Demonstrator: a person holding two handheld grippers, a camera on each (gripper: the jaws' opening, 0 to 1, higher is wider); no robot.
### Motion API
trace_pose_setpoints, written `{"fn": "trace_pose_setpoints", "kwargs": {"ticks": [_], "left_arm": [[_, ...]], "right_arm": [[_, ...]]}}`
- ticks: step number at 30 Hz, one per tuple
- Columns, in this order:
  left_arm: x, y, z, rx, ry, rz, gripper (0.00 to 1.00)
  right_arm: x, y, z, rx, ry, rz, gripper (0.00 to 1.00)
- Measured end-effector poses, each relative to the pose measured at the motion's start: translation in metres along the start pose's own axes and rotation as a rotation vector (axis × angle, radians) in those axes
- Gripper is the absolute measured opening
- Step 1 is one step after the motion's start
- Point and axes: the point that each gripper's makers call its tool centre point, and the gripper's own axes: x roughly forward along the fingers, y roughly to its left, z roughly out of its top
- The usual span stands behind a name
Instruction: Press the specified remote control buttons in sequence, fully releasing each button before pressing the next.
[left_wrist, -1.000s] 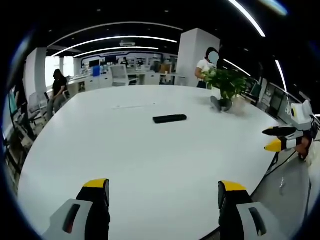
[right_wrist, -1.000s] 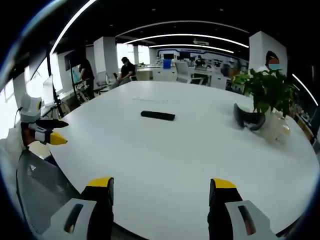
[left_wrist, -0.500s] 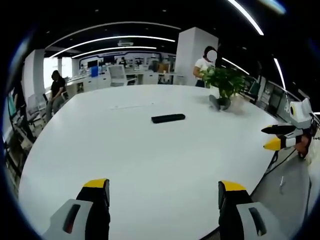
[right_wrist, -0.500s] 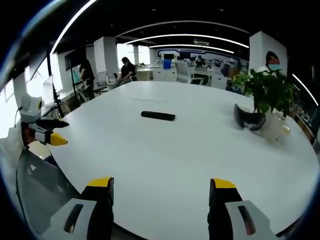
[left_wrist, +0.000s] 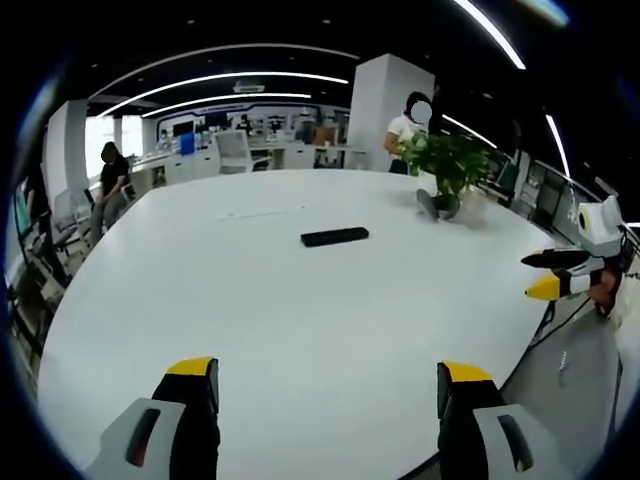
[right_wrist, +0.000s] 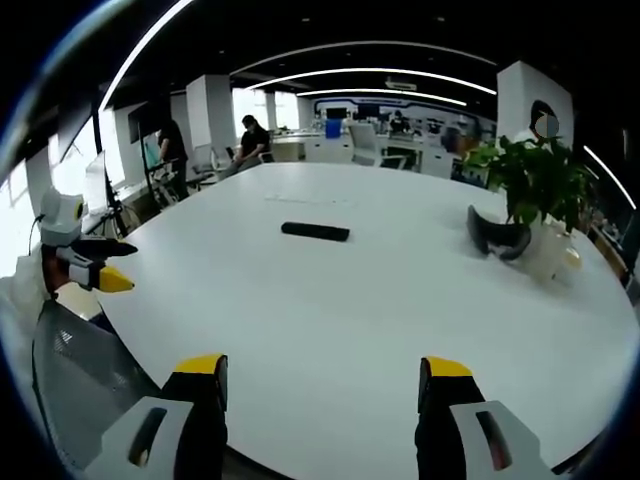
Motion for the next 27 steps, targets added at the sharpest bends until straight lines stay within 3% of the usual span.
{"fn": "trace_pose_setpoints", "kwargs": {"ticks": [27], "left_arm": [[0.0009,-0.0007,0.0046,0.009,-0.023,-0.003,0.93]], "right_arm": [[-0.0013,-0.0023,0.0005,0.0,-0.002,-0.008,0.77]]}}
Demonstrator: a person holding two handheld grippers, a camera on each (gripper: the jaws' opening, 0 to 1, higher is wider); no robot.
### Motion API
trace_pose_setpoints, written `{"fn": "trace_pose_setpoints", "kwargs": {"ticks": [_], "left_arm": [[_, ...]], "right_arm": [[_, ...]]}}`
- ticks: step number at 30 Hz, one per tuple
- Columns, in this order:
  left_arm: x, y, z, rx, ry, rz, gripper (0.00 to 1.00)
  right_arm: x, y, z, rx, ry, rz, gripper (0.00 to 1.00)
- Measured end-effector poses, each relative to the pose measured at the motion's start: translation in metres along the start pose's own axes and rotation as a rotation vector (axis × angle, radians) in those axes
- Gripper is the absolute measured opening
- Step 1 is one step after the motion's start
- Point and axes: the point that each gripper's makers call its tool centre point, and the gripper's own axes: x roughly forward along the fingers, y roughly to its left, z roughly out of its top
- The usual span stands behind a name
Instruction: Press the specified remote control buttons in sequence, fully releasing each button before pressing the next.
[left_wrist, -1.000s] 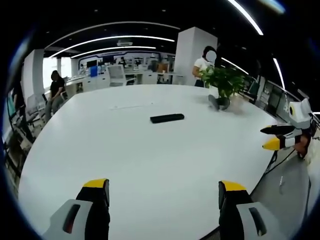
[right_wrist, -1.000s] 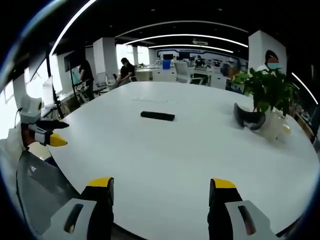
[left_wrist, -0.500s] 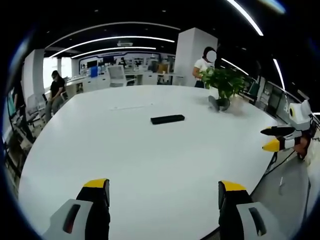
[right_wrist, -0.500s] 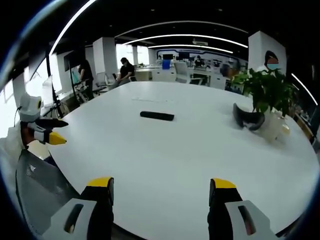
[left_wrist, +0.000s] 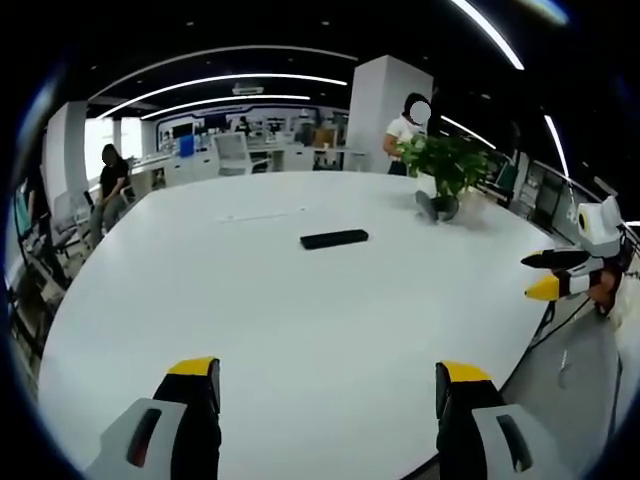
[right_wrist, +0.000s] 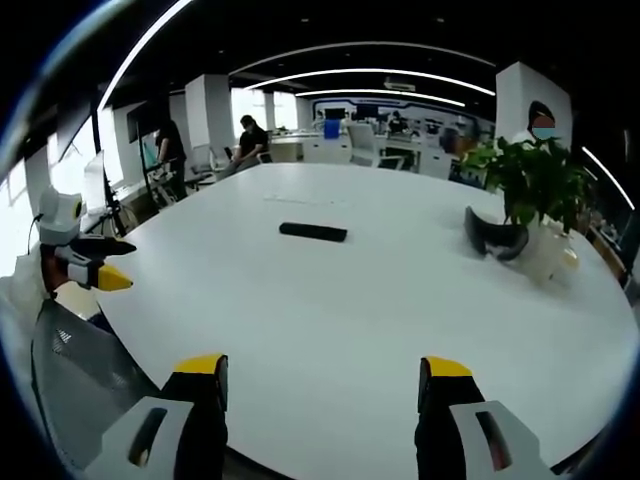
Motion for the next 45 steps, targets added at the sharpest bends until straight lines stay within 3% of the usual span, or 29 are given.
{"fn": "trace_pose_setpoints", "kwargs": {"ticks": [45], "left_arm": [[0.002,-0.002,-0.01,0.002,0.015,0.004,0.92]], "right_arm": [[0.001,0.002,-0.003,-0.009,0.007,0.003,0.76]]}}
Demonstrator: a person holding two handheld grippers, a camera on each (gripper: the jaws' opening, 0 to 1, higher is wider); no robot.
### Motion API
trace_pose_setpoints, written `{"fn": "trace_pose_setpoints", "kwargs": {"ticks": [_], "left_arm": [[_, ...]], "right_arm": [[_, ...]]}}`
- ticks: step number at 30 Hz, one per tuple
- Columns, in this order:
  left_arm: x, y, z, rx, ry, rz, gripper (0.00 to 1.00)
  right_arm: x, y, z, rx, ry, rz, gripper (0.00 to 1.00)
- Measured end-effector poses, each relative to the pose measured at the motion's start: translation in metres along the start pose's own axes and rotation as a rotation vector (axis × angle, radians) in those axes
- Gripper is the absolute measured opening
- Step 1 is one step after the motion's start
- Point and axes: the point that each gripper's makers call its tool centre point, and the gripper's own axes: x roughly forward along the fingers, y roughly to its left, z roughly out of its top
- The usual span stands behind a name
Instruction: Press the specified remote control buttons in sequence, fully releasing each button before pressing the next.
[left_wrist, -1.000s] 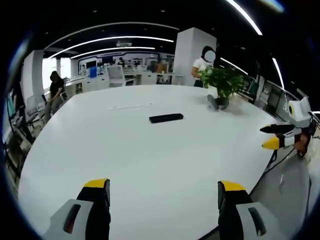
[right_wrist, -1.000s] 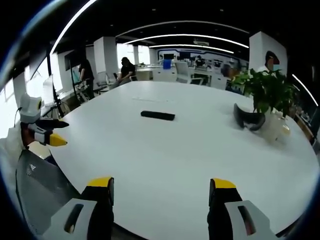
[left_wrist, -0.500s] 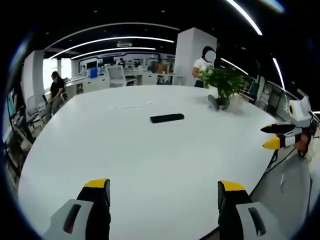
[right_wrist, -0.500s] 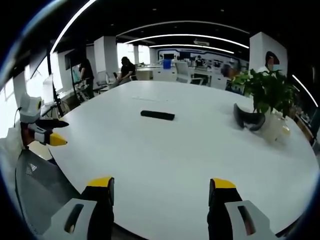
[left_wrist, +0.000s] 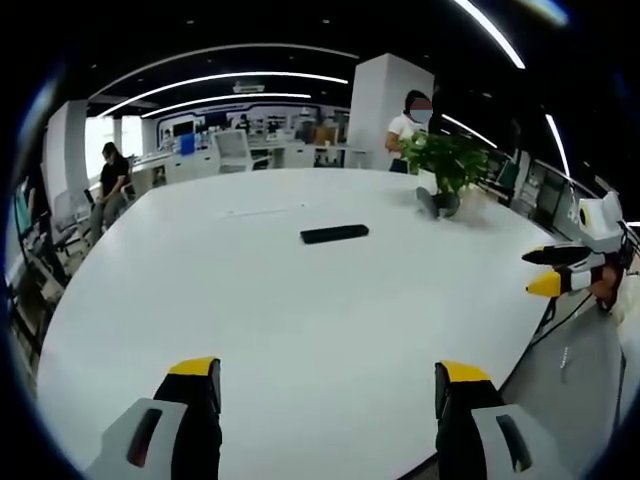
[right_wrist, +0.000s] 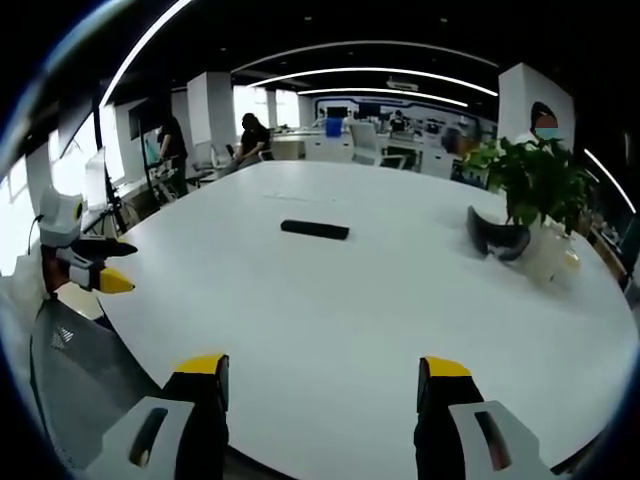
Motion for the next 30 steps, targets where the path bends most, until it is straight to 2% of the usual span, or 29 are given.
{"fn": "trace_pose_setpoints", "kwargs": {"ticks": [25,30], "left_arm": [[-0.0005,0.0014,0.0,0.013,0.003,0.007,0.91],[0.0023,0.008,0.0089,0.024,-0.003,0.018,0.9]], "right_arm": [[0.0021,0.0052,-0.0008,-0.024,0.016,0.021,0.76],[0.0027,0.006,-0.0005,-0.026,0.02,0.025,0.75]]}}
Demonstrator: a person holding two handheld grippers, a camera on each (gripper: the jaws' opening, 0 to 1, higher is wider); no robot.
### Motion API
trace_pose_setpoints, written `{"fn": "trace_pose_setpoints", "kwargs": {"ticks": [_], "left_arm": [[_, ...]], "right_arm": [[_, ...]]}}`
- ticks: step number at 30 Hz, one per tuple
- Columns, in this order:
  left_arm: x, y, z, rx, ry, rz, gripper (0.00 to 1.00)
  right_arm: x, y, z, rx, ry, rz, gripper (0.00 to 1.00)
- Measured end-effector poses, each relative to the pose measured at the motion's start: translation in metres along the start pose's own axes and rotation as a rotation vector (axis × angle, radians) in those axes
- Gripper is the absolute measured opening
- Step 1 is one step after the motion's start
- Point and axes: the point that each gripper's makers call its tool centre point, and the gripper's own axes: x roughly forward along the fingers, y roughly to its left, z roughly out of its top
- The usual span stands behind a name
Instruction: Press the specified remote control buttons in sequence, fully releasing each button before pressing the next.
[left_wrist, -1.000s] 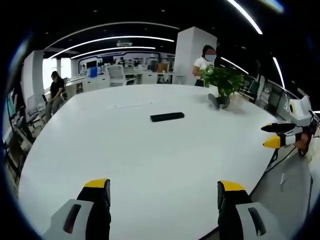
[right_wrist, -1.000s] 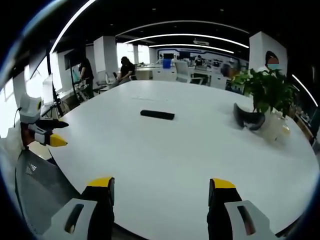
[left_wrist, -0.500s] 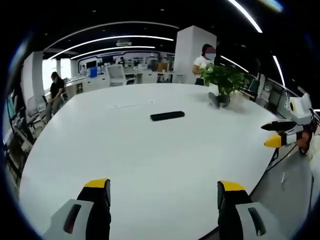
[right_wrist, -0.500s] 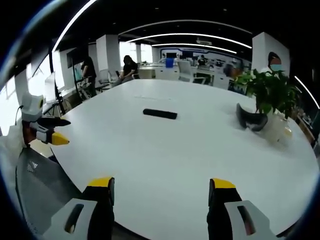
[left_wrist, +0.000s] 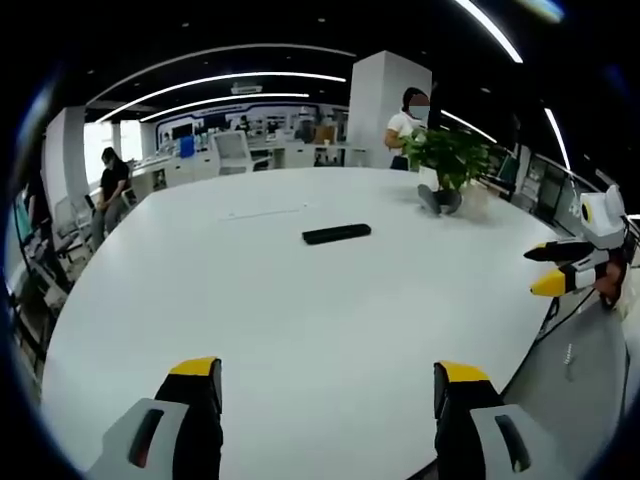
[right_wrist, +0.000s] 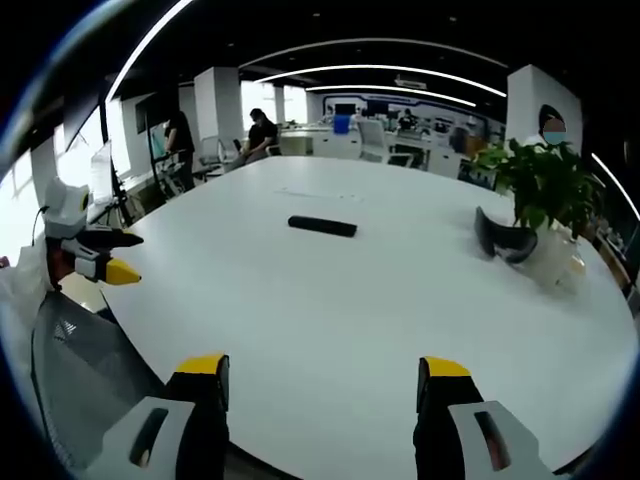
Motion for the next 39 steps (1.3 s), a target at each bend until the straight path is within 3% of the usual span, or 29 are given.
{"fn": "trace_pose_setpoints", "kwargs": {"ticks": [7,13,20,24,39], "left_arm": [[0.009,0.014,0.029,0.08,-0.017,0.011,0.89],[0.021,0.013,0.047,0.138,-0.019,0.001,0.89],[0.031,0.007,0.051,0.139,-0.024,-0.021,0.89],[0.041,0.011,0.054,0.191,-0.003,-0.021,0.89],[0.081,0.023,0.094,0.345,0.038,-0.054,0.81]], "right_arm": [[0.002,0.002,0.001,-0.001,0.005,0.013,0.74],[0.001,0.002,0.001,0.012,-0.001,0.021,0.72],[0.002,0.002,0.0,0.013,0.002,0.021,0.72],[0.0,0.001,-0.001,0.032,-0.001,0.02,0.71],[0.003,-0.002,-0.006,0.029,0.008,0.0,0.65]]}}
